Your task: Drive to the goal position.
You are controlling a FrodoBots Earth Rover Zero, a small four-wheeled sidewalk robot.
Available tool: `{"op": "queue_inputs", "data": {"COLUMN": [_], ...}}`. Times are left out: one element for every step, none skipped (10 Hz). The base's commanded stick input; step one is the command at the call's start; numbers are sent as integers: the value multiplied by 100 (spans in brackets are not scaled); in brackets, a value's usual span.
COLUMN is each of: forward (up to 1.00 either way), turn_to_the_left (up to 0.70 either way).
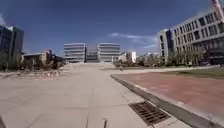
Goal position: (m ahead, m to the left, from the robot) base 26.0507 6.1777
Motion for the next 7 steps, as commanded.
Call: {"op": "queue_inputs", "data": {"forward": [70,70,70,70,70,70,70], "turn_to_the_left": [34,34,34,34,34,34,34]}}
